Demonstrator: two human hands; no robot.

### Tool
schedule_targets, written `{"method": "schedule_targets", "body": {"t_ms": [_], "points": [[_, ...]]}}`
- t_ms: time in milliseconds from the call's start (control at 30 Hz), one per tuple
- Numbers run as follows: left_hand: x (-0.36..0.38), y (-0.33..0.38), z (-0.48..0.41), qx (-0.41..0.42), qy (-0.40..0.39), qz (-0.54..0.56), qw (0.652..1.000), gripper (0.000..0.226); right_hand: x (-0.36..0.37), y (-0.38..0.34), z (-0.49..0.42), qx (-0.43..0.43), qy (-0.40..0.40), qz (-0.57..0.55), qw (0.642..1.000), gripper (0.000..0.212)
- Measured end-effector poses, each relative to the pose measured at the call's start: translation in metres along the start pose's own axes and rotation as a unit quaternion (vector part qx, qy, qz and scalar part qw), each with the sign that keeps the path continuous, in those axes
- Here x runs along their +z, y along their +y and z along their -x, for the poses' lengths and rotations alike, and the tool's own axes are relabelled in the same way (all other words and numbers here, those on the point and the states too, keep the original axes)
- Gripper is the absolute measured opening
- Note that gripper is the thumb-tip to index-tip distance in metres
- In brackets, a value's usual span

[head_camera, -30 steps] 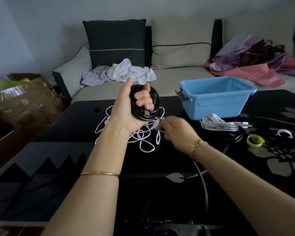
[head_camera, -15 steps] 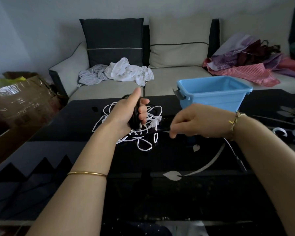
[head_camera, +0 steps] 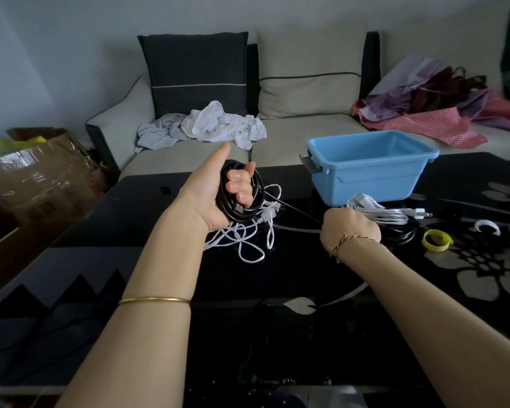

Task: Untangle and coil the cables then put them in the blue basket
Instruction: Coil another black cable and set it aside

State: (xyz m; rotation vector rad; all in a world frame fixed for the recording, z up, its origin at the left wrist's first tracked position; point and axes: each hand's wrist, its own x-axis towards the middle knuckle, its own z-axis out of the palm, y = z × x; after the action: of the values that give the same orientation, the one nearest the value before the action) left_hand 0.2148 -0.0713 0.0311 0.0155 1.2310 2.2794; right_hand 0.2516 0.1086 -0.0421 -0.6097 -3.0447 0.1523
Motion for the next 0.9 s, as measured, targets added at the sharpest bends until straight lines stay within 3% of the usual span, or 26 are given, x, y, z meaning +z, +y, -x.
{"method": "schedule_targets", "body": {"t_ms": [167,267,400,500,733,900], "points": [[0.002,0.000,-0.002,0.036,0.032,-0.033,0.998,0.049,-0.010,-0.006,0.010,-0.031,-0.053,0.022,0.998,0.028],[0.001,0.001,-0.006,0.097,0.077,-0.067,0.990,0.053,-0.028,-0.018,0.025,-0.109,-0.087,0.033,0.990,0.028],[0.000,0.002,-0.007,0.167,0.118,-0.034,0.978,0.054,-0.052,-0.034,0.051,-0.261,-0.062,0.034,0.963,0.015],[0.003,-0.002,-0.007,0.200,0.125,-0.041,0.971,0.054,-0.062,-0.041,0.064,-0.333,-0.055,0.018,0.941,0.019],[0.012,-0.031,-0.019,0.253,0.114,-0.200,0.940,0.047,-0.059,-0.045,0.059,-0.402,-0.024,-0.024,0.915,0.028],[0.009,-0.041,-0.021,0.241,0.094,-0.407,0.876,0.049,-0.069,-0.032,0.053,-0.405,0.009,-0.078,0.911,0.022]]}}
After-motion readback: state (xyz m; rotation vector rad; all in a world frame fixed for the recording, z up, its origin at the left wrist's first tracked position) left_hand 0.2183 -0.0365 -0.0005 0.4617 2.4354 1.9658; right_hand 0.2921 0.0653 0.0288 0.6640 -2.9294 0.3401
